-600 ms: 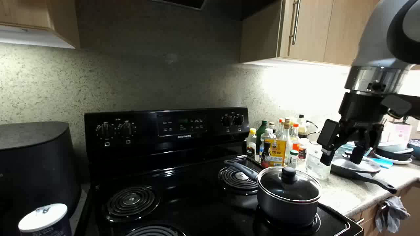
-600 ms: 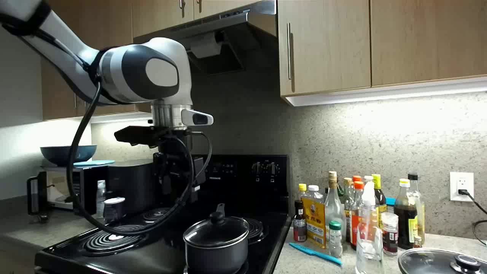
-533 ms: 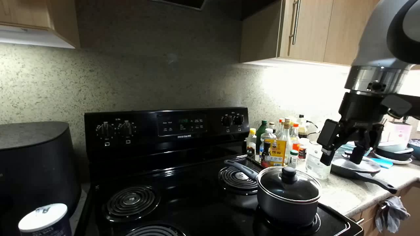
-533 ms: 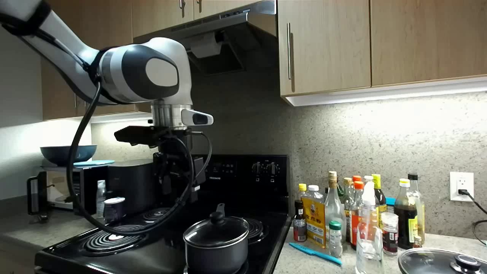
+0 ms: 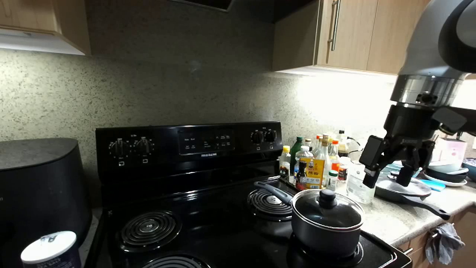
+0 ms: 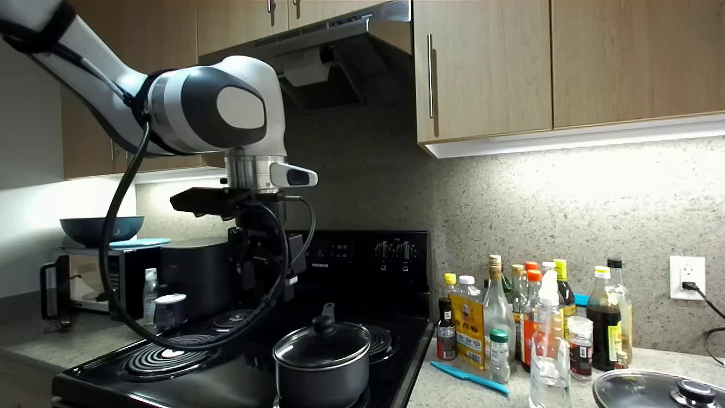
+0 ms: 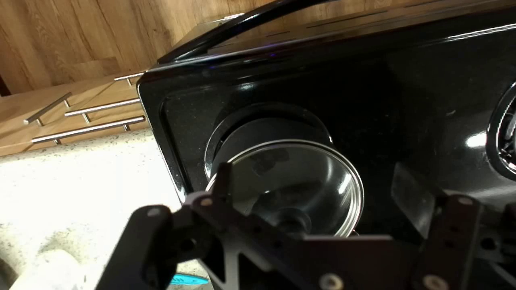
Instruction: Remove the lid from the pot
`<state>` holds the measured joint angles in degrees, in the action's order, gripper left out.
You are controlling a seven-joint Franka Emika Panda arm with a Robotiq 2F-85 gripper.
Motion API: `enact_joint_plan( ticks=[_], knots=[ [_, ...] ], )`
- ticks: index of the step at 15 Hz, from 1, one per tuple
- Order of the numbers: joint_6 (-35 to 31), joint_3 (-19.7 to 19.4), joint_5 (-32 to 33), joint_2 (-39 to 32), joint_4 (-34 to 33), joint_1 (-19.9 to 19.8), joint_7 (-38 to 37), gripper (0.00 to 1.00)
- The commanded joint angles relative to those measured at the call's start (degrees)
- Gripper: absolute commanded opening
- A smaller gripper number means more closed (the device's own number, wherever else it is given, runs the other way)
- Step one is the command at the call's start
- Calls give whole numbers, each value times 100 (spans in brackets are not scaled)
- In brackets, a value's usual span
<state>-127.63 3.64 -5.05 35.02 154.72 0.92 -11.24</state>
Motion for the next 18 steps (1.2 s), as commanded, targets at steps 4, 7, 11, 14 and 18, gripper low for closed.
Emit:
enact_joint_plan(
  ticks=[4,7,11,14,18],
  knots=[
    [-134,-47,-18,-268,-126,23,187,100],
    [-296,-49,-4,-608,-268,65,330,100],
    [-582,4,56,-1128,-501,71,387,100],
    [-460,-4,20,-1034,-466,53,255,100],
    [-596,-22,-24,-1174,-539,89,331,100]
  ],
)
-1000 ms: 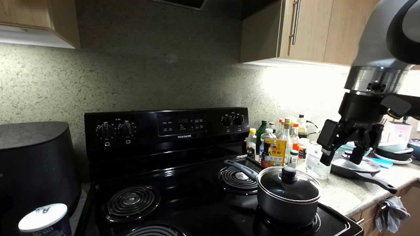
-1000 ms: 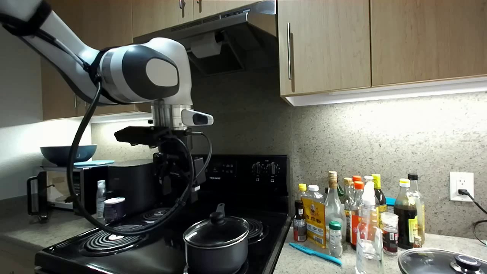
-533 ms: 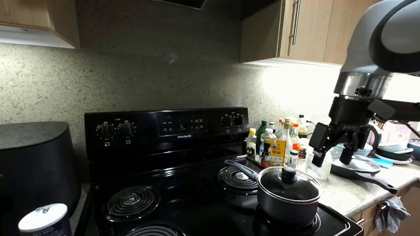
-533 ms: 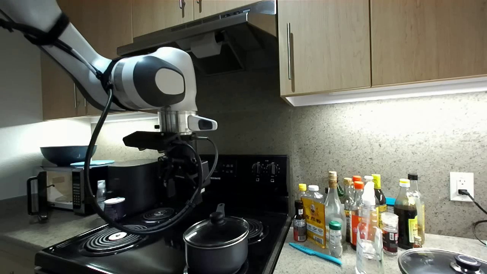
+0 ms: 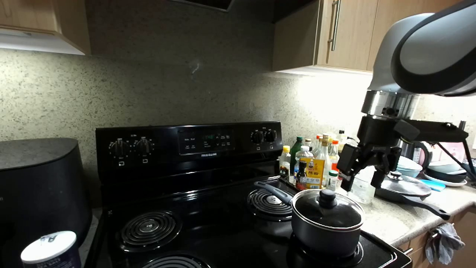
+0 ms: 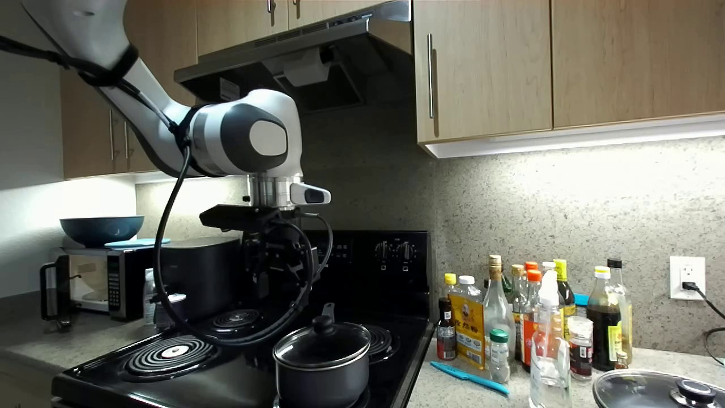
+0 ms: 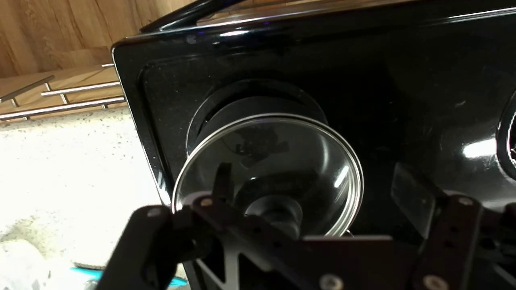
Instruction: Remove the lid from the pot
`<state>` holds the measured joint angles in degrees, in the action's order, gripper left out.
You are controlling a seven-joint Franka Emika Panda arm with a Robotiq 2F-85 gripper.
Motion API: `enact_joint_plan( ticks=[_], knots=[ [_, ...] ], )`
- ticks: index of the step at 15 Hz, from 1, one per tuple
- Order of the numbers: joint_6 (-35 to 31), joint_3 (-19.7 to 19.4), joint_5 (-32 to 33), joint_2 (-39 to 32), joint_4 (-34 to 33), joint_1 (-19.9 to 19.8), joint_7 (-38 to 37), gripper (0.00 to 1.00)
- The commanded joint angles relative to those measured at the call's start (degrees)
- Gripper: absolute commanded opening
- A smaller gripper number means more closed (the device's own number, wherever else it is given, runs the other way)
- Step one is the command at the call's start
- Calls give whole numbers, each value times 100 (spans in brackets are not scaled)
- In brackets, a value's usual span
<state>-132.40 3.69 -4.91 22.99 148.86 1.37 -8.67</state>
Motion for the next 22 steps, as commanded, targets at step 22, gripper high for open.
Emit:
enact_joint_plan(
  ticks=[22],
  knots=[
    [-320,-183,-74,-1916,-1361,-8,-115,100]
  ],
)
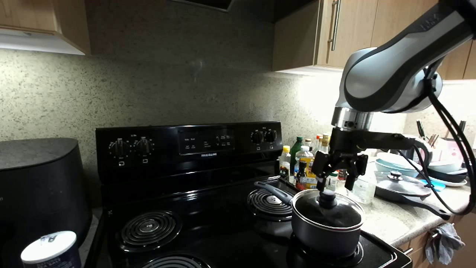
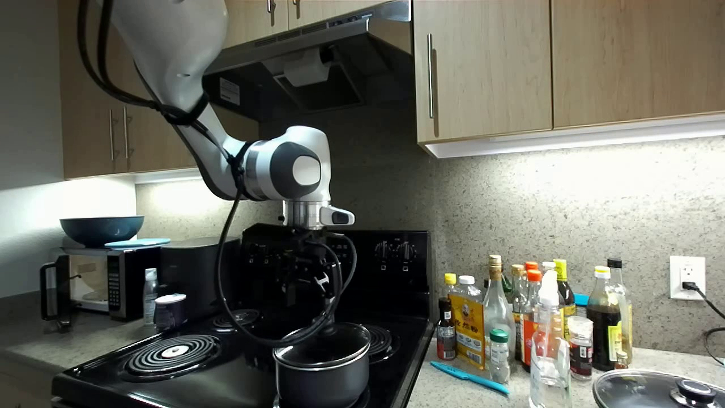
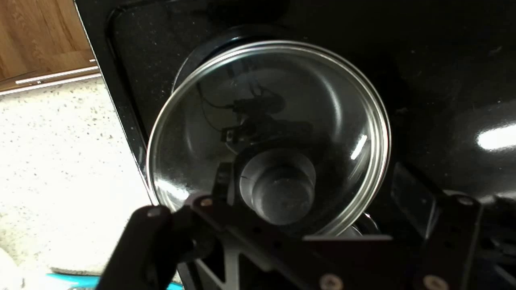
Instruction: Remove the lid from the pot
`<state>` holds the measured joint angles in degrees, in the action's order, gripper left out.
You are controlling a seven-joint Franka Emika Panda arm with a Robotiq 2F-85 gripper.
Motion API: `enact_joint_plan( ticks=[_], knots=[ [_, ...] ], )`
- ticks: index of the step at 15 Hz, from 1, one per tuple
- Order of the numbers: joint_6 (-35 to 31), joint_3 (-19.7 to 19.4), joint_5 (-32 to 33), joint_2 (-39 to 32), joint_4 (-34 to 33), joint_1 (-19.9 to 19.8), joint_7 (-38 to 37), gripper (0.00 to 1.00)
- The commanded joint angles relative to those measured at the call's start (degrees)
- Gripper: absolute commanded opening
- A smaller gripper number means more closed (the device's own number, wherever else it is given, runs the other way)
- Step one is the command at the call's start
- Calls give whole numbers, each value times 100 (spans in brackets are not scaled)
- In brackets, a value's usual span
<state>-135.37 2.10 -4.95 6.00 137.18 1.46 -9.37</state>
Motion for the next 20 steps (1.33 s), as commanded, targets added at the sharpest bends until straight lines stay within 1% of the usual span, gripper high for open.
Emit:
enact_joint_plan(
  ticks=[1,8,9,10,14,20],
  knots=[
    [-16,-43,-64,-362,-319,-38,-116,100],
    [152,-188,-114,-975,-912,-77,-291,100],
    [220,-206,-6,-1026,-975,-74,-532,100],
    [50,-197,-4,-897,-801,-62,-258,100],
    [53,-208,17,-1035,-912,-51,-386,100],
    [67,-219,461,-1033,-779,19,-853,100]
  ],
)
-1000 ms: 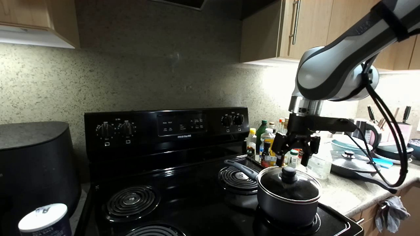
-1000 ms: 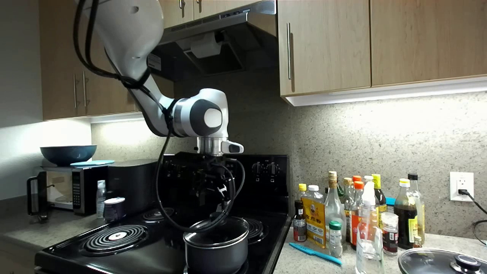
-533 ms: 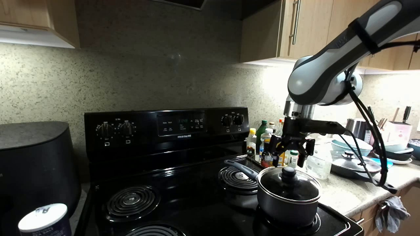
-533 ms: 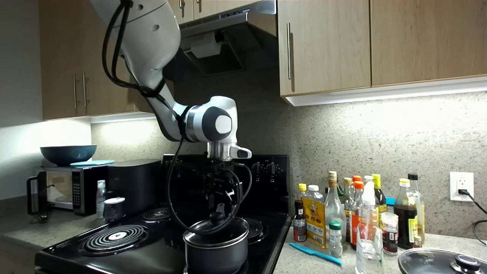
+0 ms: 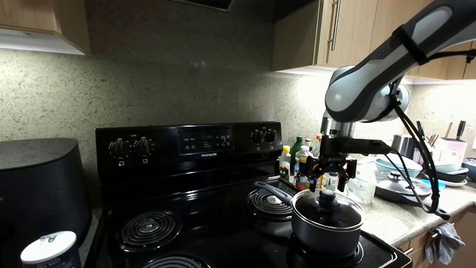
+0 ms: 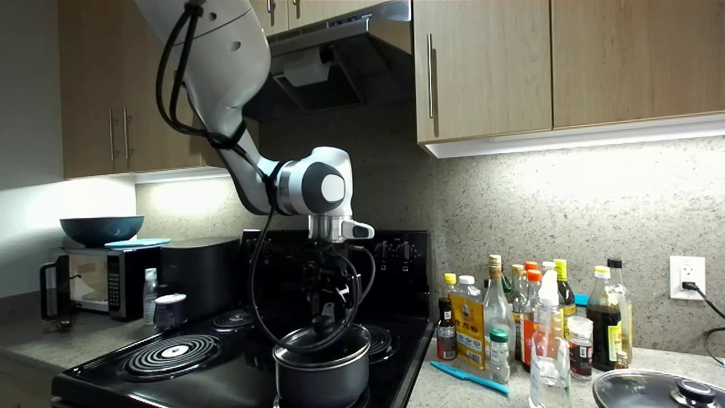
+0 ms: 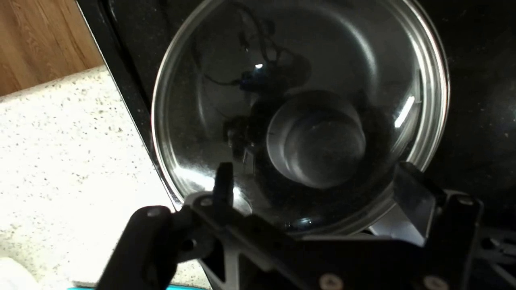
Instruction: Remove the lid from the pot
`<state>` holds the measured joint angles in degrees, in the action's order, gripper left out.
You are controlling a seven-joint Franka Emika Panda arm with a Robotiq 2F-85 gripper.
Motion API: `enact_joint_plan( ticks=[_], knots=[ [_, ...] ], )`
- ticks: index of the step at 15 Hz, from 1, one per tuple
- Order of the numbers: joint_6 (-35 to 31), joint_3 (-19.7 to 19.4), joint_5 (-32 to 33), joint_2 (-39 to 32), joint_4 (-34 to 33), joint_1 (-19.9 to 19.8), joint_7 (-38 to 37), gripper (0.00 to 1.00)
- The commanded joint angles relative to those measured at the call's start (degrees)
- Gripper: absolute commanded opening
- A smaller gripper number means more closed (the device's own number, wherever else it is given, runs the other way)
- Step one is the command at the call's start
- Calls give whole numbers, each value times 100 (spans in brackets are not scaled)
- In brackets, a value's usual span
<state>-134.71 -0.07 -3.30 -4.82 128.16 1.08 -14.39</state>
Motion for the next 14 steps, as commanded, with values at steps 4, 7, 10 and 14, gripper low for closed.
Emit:
enact_joint_plan(
  ticks=[4,7,10,14],
  knots=[
    [-108,-3,723,94,226,129,-876,100],
    [8,7,509,-5,63,74,-523,100],
    [235,38,429,55,95,74,-293,100],
    [475,82,400,61,100,88,-254,100]
  ],
)
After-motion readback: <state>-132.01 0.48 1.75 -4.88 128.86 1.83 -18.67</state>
